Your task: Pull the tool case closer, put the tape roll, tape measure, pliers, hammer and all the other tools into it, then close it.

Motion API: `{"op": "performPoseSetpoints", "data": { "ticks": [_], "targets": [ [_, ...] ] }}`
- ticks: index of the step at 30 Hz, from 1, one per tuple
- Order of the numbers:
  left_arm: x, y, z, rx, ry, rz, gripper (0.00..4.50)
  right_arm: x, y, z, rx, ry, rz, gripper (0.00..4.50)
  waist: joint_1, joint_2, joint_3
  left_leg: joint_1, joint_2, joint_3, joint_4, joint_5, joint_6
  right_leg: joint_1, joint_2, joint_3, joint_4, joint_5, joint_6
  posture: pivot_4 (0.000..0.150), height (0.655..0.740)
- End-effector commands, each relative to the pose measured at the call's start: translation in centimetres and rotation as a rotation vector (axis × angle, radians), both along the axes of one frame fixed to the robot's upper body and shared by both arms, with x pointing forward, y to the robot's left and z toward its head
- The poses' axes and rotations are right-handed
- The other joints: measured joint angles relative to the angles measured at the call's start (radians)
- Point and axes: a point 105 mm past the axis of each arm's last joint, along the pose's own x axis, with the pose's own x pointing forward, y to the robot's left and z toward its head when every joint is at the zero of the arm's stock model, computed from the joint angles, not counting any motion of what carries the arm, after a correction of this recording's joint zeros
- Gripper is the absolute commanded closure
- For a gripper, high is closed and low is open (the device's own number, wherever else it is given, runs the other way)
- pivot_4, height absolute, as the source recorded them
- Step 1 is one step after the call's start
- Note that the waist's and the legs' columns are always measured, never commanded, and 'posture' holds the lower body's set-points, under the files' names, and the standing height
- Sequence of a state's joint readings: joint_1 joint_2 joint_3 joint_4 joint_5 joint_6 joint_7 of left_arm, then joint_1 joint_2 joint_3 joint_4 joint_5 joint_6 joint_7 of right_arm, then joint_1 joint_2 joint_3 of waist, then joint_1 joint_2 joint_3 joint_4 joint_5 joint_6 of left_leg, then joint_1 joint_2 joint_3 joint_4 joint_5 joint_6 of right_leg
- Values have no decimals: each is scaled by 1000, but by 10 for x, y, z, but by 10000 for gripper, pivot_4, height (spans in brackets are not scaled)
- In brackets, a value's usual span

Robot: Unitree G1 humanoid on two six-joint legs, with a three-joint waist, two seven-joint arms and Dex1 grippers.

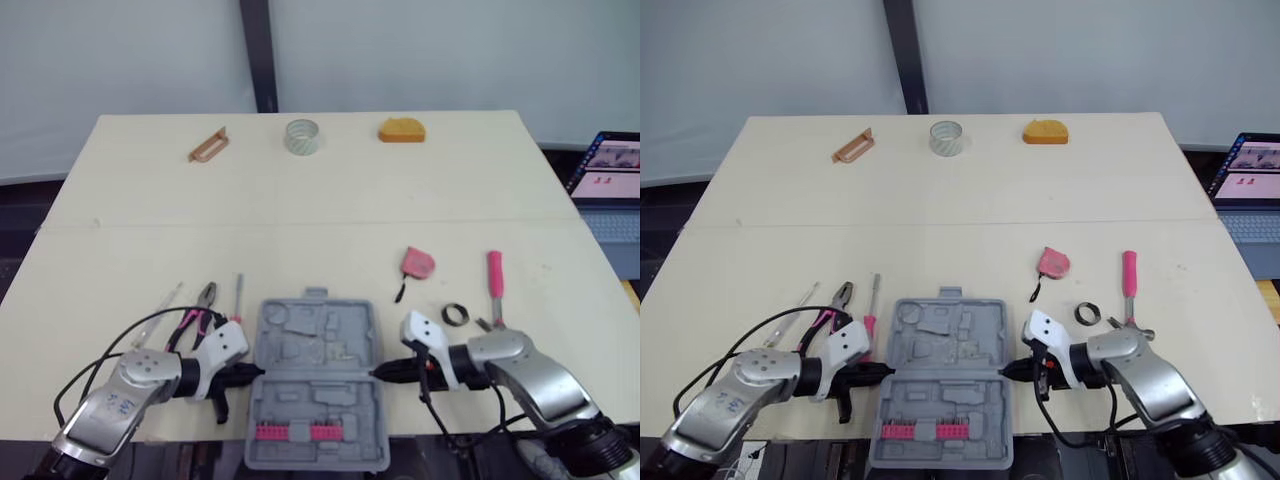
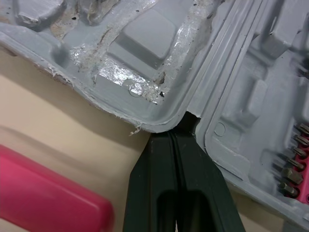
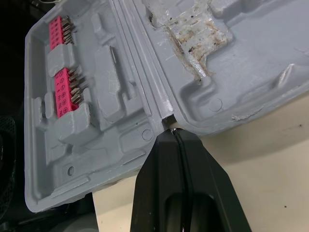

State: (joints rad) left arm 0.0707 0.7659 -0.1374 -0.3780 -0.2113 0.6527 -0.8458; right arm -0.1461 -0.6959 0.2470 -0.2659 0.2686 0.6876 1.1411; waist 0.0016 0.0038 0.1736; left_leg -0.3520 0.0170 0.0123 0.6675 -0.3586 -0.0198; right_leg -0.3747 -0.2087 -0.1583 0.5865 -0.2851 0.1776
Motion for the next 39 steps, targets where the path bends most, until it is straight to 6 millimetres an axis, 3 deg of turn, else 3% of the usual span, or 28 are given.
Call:
{"op": "performPoseSetpoints", "data": {
  "ticks": [1, 17, 39],
  "targets": [
    [-15, -6, -9, -10, 69, -35, 44538, -6, 7, 3, 26, 5, 30, 44942, 0, 0, 0, 0, 0, 0, 0, 0, 0, 0, 0, 0, 0, 0, 0, 1500, 7400],
    [-20, -4, -13, -6, 81, -35, 44538, -5, 5, 2, 20, 4, 22, 44942, 0, 0, 0, 0, 0, 0, 0, 0, 0, 0, 0, 0, 0, 0, 0, 1500, 7400],
    [-12, 16, -9, 32, 61, 11, 44538, 7, -11, 8, 1, -29, -24, 44942, 0, 0, 0, 0, 0, 0, 0, 0, 0, 0, 0, 0, 0, 0, 0, 1500, 7400]
  ]
}}
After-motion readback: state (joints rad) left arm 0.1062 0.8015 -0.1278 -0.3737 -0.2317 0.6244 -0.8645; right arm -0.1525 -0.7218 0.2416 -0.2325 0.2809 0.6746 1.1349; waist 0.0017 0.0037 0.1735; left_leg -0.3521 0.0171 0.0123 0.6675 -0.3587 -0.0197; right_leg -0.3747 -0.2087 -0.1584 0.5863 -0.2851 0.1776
